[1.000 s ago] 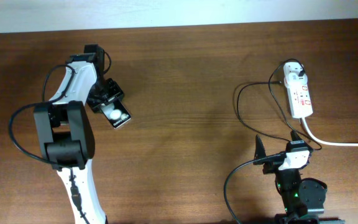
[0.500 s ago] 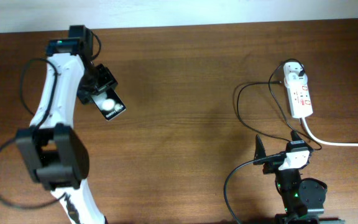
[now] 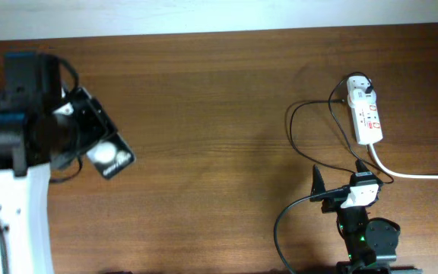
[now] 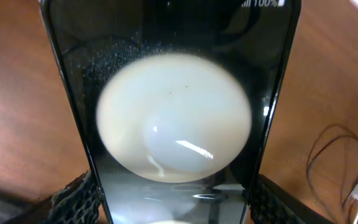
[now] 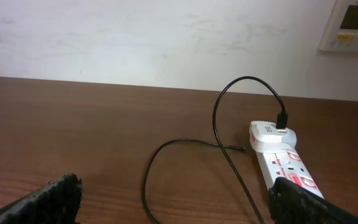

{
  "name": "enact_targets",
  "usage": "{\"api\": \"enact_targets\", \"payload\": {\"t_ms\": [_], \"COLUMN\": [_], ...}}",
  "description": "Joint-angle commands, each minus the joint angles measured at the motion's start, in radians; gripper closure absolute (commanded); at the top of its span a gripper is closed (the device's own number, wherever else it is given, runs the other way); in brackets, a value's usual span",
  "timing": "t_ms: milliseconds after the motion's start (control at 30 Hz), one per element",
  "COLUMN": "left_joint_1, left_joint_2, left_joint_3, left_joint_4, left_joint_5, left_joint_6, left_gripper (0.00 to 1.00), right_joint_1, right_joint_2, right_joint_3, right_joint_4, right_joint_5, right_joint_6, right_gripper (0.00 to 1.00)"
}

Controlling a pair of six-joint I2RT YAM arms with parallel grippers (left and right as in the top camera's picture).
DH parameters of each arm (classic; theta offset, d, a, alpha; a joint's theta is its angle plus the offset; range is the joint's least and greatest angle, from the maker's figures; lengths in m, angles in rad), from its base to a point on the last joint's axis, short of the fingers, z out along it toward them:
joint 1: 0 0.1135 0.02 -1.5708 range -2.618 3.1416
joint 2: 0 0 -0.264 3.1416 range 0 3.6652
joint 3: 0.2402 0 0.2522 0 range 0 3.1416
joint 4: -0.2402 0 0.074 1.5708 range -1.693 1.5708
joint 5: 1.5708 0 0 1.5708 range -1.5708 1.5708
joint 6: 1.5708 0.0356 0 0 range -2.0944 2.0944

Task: Plug charger to phone and switch on socket
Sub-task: 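Lift the phone with the left gripper and turn it upright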

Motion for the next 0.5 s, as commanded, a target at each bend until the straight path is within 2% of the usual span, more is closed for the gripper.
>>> {"api": "enact_targets", "payload": {"t_ms": [0, 200, 467], "left_joint_1": [0.003, 0.001, -0.011], "left_joint_2": [-0.047, -0.047, -0.047], "left_joint_3": [0.011, -0.099, -0.44], "left_joint_4": [-0.05, -0.028, 0.224], "left_joint_5": [0.035, 0.15, 0.359], "left_joint_6": [0.001, 0.001, 0.001], "left_gripper": [0.43, 0.44, 0.45], "right_joint_1": [-0.006, -0.006, -0.006], "right_joint_2": [-0.009, -0.009, -0.009], "right_joint_3": [-0.009, -0.009, -0.009], "right_joint_4": [0.0, 0.0, 0.0], "right_joint_5": [0.008, 0.008, 0.008], "right_joint_6": [0.001, 0.001, 0.0], "right_gripper": [0.01, 0.01, 0.01]}}
